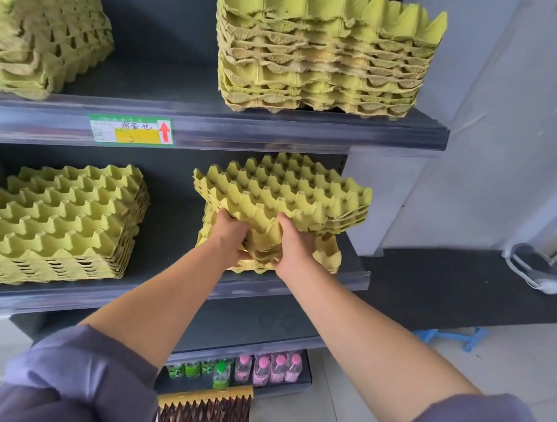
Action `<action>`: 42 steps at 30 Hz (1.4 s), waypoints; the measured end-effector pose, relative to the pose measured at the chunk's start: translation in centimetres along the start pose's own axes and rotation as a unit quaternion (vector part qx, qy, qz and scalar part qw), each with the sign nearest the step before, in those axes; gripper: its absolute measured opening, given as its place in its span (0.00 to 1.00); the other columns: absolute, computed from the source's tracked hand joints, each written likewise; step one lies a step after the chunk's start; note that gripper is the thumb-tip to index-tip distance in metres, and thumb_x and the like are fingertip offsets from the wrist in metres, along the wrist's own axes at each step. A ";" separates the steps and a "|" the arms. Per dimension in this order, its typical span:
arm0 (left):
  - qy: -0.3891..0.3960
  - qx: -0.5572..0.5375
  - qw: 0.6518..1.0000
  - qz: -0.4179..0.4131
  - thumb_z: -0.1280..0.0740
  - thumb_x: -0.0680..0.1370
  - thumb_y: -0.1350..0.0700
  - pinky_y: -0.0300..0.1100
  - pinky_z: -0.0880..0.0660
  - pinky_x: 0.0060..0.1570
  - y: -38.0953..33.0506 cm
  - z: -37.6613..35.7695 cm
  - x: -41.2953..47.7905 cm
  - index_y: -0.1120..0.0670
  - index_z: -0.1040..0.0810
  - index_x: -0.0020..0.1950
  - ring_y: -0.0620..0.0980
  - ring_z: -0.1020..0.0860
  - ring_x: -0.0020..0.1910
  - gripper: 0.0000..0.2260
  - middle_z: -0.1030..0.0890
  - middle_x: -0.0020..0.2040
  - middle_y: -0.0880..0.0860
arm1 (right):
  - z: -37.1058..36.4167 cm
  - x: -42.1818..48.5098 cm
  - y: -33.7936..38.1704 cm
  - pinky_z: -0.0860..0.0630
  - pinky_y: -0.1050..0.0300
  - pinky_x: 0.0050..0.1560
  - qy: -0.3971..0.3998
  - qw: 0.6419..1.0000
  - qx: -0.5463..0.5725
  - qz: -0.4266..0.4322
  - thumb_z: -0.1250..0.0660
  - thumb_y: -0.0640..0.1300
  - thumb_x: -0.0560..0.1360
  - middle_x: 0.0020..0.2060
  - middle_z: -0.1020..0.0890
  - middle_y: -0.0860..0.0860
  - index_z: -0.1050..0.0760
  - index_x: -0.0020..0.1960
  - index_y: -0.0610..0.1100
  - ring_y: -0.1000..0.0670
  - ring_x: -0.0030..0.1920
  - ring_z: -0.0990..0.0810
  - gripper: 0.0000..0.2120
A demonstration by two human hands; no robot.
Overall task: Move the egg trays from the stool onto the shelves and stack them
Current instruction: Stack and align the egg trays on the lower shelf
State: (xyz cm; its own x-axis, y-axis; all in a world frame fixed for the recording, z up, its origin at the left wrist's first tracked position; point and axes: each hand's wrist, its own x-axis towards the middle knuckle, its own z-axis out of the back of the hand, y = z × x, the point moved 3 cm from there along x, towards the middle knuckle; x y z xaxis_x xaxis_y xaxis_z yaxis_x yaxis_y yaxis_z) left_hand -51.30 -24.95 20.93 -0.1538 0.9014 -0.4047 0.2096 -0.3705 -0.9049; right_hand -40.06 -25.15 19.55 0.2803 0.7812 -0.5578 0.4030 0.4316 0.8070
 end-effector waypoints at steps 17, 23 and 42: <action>-0.104 -0.002 0.994 -0.016 0.33 0.74 0.55 0.59 0.29 0.62 -0.2 4.8 4.4 0.54 0.32 0.68 0.59 0.25 0.58 0.23 0.23 0.59 0.57 | 5.9 6.6 7.0 0.31 0.43 0.63 -0.153 0.894 -0.352 0.231 0.36 0.58 0.76 0.73 0.40 0.41 0.46 0.76 0.48 0.36 0.70 0.37 0.35; -0.073 0.051 0.994 -0.057 0.37 0.75 0.67 0.57 0.29 0.63 0.2 5.0 3.9 0.54 0.35 0.71 0.57 0.25 0.59 0.25 0.24 0.58 0.54 | 5.9 8.0 7.2 0.27 0.51 0.51 -0.090 0.946 -0.270 0.157 0.35 0.48 0.76 0.63 0.26 0.42 0.38 0.70 0.44 0.40 0.55 0.25 0.26; -0.077 0.256 0.962 -0.055 0.42 0.79 0.60 0.48 0.28 0.53 0.7 5.4 4.7 0.53 0.35 0.71 0.54 0.28 0.51 0.19 0.25 0.56 0.55 | 8.0 8.0 4.2 0.26 0.46 0.55 -0.109 0.938 -0.298 0.141 0.31 0.53 0.73 0.63 0.29 0.41 0.37 0.65 0.42 0.37 0.59 0.27 0.27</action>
State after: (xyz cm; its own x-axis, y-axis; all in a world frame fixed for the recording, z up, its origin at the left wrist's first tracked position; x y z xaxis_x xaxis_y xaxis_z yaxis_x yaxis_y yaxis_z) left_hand -57.07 -22.19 17.74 -0.2966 0.9124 -0.2821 -0.3132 -0.3720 -0.8738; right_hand -29.12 -20.75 16.96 0.5009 0.8187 -0.2806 -0.2534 0.4488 0.8570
